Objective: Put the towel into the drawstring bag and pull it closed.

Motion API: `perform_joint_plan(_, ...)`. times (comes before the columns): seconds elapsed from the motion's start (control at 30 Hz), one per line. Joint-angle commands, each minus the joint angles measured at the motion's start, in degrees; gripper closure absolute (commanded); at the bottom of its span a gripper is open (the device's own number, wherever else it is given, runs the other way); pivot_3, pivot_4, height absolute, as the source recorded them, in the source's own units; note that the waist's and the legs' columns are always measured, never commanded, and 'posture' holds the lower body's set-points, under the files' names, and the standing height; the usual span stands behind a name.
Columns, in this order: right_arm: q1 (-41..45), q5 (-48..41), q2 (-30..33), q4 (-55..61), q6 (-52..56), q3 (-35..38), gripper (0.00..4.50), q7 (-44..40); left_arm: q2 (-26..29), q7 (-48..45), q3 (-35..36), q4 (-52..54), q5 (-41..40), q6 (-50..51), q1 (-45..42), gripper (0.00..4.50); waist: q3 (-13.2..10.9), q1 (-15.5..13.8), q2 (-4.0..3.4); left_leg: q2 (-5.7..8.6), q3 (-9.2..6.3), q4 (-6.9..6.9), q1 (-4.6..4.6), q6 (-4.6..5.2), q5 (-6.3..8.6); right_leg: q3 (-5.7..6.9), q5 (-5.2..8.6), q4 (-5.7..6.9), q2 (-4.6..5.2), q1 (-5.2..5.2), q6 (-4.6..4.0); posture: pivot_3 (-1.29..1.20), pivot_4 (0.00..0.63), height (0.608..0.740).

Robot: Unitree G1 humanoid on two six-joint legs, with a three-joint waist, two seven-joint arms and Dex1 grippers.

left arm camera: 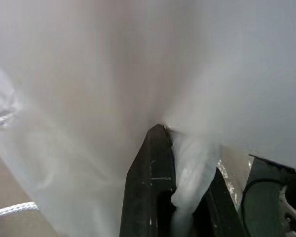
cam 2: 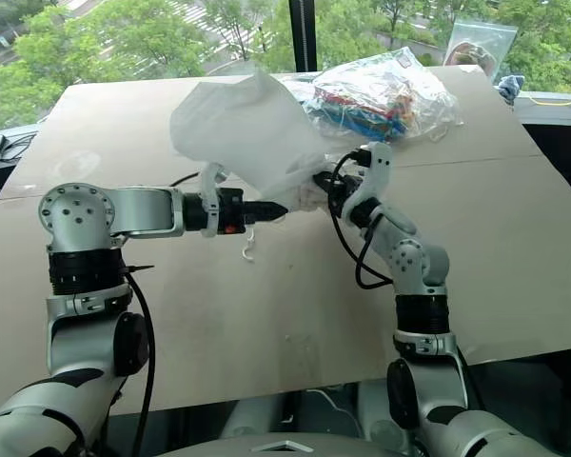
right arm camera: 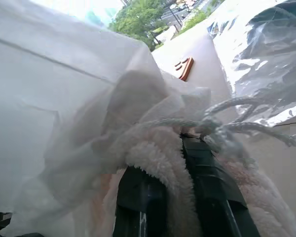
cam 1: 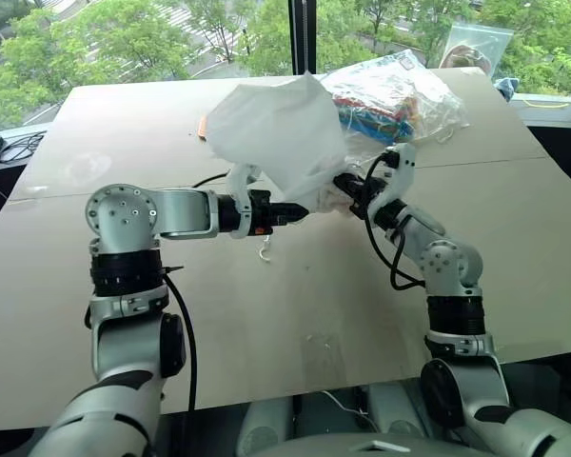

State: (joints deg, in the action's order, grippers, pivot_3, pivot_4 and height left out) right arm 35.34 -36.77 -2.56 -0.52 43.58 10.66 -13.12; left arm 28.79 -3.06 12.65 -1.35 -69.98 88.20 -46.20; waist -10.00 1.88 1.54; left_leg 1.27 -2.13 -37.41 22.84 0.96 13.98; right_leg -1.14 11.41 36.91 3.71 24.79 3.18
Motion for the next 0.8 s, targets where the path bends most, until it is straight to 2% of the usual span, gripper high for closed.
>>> perform_joint_plan(0.03,1.14,-2.08,1.85,4.24,0.96,0.2,4.47,-1.05,-0.33,-7.38,-1.07,3.68,3.03,-7.63,-1.55,4.5,0.0,0.05,0.0,0.01,0.01,0.0,0.0,0.0,0.0,0.0,0.0,-0.01,0.0,0.0,0.0,0.0,0.15,0.74)
perform_joint_plan(0.1,0.55,-1.49,3.57,6.63,2.14,-2.84,4.47,-2.86,-0.58,-11.52,-1.63,3.98,3.91,-10.27,-2.92,4.5,-0.02,0.07,-0.03,0.06,0.03,0.01,0.0,0.0,0.0,0.0,0.0,0.0,-0.02,0.0,0.0,0.0,0.15,0.74)
perform_joint_plan(0.23,-1.0,-1.32,7.32,12.03,4.31,-7.73,4.47,-5.66,-0.55,-14.15,-0.97,-0.29,2.06,-5.7,-8.04,4.5,-0.02,0.49,-0.03,0.08,0.01,0.01,0.02,0.0,0.0,0.03,0.01,-0.02,-0.09,0.01,0.0,0.0,0.15,0.74)
perform_joint_plan(0.33,-2.18,-8.03,7.19,17.03,8.57,-4.49,4.47,-4.28,-3.28,-11.41,5.78,-11.26,-5.39,0.84,-14.09,4.5,-0.02,0.41,-0.03,0.07,-0.03,0.0,0.03,0.17,0.09,0.07,0.01,-0.02,-0.1,0.0,0.01,0.0,0.15,0.74)
perform_joint_plan(0.53,-5.58,-22.38,8.17,21.62,18.5,4.0,4.47,2.91,-2.3,-6.56,8.17,-18.48,-9.64,4.3,-15.19,4.5,-0.02,0.39,-0.03,-0.01,-0.03,-0.02,0.01,0.28,0.15,0.05,0.01,0.03,-0.08,0.0,0.01,0.0,0.15,0.74)
perform_joint_plan(0.67,-8.84,-30.77,12.87,24.89,23.79,7.41,4.47,7.17,0.01,-8.02,5.87,-11.68,-4.27,3.46,-11.5,4.5,-0.02,0.47,-0.03,-0.03,0.0,-0.01,0.03,0.28,0.15,0.03,0.01,0.01,-0.05,0.0,0.01,0.0,0.15,0.74)
perform_joint_plan(0.8,-10.13,-35.42,17.02,25.66,26.14,7.11,4.47,10.24,-0.46,-8.06,5.19,-10.52,-6.8,4.3,-9.2,4.5,-0.02,0.34,-0.03,-0.03,0.06,0.01,-0.01,0.28,0.15,-0.01,0.01,0.01,-0.05,0.0,0.01,0.0,0.15,0.74)
